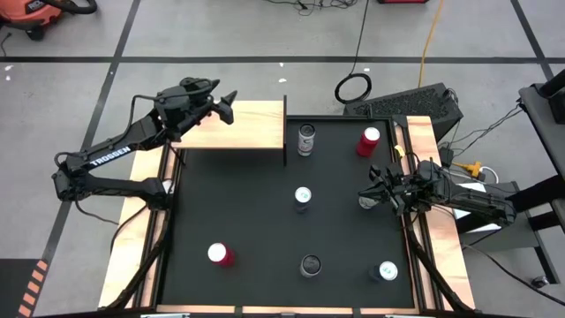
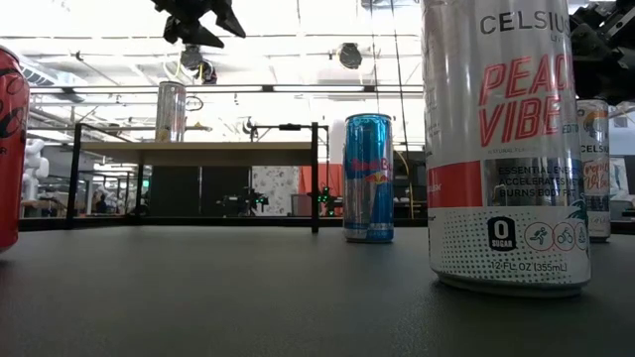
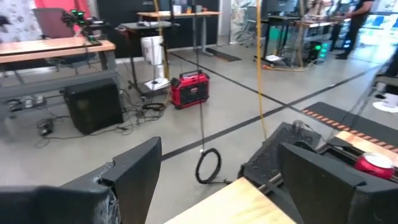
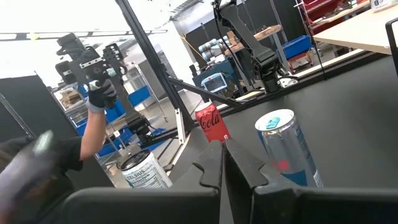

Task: Place canned beverage on shelf
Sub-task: Put the left white yellow soda can on the shelf

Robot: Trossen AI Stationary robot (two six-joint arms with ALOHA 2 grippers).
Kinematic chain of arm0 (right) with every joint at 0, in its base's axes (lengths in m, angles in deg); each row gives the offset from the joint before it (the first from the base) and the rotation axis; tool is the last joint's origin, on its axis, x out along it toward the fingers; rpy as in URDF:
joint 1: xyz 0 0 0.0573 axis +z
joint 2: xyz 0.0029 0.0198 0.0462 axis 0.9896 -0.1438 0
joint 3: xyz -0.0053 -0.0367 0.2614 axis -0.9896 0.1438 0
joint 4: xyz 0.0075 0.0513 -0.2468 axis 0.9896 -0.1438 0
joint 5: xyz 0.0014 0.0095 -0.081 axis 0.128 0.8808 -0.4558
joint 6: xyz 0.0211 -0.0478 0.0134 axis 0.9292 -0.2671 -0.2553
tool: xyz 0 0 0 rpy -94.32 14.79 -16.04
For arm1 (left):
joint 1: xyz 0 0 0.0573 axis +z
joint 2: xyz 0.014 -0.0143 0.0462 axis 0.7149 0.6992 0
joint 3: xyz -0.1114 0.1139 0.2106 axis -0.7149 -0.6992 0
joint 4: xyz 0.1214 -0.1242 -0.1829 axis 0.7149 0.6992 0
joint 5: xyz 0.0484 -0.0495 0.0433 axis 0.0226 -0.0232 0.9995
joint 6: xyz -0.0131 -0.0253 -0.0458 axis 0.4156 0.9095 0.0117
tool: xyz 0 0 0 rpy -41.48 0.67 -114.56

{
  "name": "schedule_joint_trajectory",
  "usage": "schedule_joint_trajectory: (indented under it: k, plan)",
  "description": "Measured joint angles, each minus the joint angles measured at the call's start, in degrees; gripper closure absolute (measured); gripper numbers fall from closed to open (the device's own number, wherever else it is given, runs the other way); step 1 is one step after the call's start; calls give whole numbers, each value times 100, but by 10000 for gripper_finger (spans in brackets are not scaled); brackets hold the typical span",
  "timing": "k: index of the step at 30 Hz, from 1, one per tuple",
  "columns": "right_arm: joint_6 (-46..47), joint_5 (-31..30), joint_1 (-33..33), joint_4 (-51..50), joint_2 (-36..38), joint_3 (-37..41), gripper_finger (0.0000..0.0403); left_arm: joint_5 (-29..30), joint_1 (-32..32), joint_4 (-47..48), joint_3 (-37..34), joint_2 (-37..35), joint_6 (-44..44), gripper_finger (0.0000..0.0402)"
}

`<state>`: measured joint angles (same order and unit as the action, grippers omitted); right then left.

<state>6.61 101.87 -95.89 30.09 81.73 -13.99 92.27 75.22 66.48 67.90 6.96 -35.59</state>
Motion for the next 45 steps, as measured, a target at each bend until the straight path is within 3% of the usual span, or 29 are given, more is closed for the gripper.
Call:
schedule_joint_trajectory:
  k: [3, 7, 15, 23, 29, 34, 38, 45]
  plan:
    - [0, 0, 0, 0, 0, 0, 403, 399, 0, 67, 0, 0, 3, 81]
    - [0, 0, 0, 0, 0, 0, 403, 1346, 0, 213, 0, 0, 149, 81]
    - [0, 0, 0, 2, 0, 0, 403, 1984, -42, 252, 0, 78, 302, 81]
    - [0, 0, 2, 2, 0, 0, 403, 2122, -42, 805, 0, 81, 739, 75]
    - [0, 0, 0, 2, 0, 0, 403, 2132, -42, 854, 0, 79, 748, 42]
    - [0, 0, 0, 2, 0, 0, 403, 2656, -42, 1148, 0, 79, 1043, 14]
    - [0, 0, 1, 2, 0, 0, 403, 2934, -19, 1713, 0, 94, 1504, 11]
    - [-2, 0, 0, 2, 0, 0, 403, 2979, 117, 1734, 0, 229, 1506, 10]
